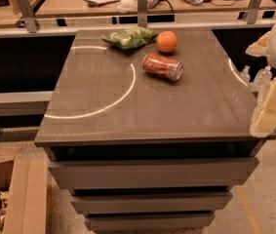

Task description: Place coke can upright

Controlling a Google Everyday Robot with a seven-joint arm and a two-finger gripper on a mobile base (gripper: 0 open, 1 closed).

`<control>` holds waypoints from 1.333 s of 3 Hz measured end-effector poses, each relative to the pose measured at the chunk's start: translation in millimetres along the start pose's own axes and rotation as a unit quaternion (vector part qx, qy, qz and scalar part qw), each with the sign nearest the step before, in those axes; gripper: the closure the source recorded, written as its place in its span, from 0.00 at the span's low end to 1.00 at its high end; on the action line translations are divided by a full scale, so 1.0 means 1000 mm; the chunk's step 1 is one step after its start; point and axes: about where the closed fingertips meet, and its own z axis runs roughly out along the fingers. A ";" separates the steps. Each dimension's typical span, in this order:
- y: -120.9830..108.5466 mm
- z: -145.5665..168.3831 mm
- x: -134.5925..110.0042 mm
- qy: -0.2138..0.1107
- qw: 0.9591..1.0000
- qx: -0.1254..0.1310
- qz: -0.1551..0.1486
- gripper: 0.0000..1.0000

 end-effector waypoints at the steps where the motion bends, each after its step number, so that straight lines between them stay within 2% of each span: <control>1: -0.001 0.000 -0.001 -0.002 1.000 0.001 0.000 0.00; 2: -0.011 0.007 -0.007 -0.016 1.000 -0.008 0.006 0.00; 3: -0.034 0.022 -0.017 -0.063 0.998 -0.010 0.027 0.00; 4: -0.074 0.046 -0.043 -0.110 0.992 0.011 0.062 0.00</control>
Offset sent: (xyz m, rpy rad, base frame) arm 0.0299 0.0094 -0.0111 0.0802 0.0462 -0.0002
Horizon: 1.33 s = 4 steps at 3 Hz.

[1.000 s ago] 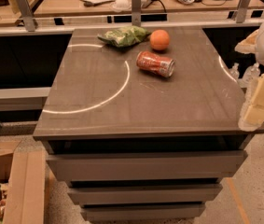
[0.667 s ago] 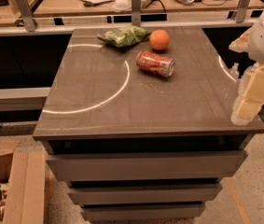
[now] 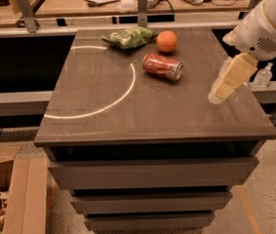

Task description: Place coke can upright

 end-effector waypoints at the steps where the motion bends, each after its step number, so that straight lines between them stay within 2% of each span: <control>1: -0.027 0.024 -0.026 -0.008 0.999 0.024 0.029 0.00; 2: -0.051 0.053 -0.051 -0.008 0.997 0.033 0.063 0.00; 3: -0.071 0.087 -0.078 0.009 0.996 0.029 0.081 0.00; 4: -0.080 0.119 -0.103 0.024 0.997 0.012 0.076 0.00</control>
Offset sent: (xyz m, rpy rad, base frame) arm 0.1293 0.0704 -0.0236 0.0704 -0.0079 -0.2266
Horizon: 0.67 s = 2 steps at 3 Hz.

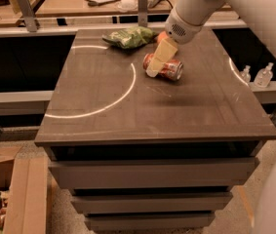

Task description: Place coke can upright

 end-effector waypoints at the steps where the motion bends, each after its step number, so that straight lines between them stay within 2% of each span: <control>1: -0.003 0.032 -0.023 0.020 0.999 -0.024 -0.015 0.00; 2: -0.015 0.054 -0.032 0.031 0.999 -0.035 -0.020 0.00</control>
Offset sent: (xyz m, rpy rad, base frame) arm 0.0746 0.0381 -0.0371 -0.0536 0.1031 0.0678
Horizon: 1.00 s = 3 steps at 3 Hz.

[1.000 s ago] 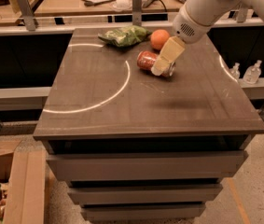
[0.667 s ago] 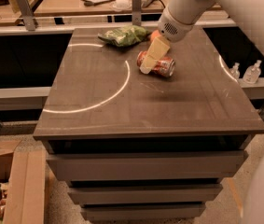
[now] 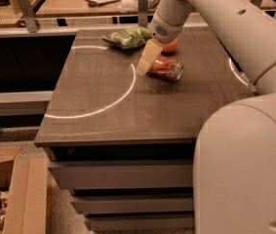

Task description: Place coke can upright

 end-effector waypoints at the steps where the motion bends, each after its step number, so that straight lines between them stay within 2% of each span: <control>1: -0.012 0.021 -0.004 0.022 1.000 -0.012 -0.010 0.00; 2: -0.025 0.037 0.000 0.041 0.999 -0.017 -0.011 0.00; 3: -0.032 0.048 0.009 0.059 0.998 -0.021 -0.005 0.16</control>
Offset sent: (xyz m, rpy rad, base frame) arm 0.0575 -0.0153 -0.0313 -0.1065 0.1022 0.0217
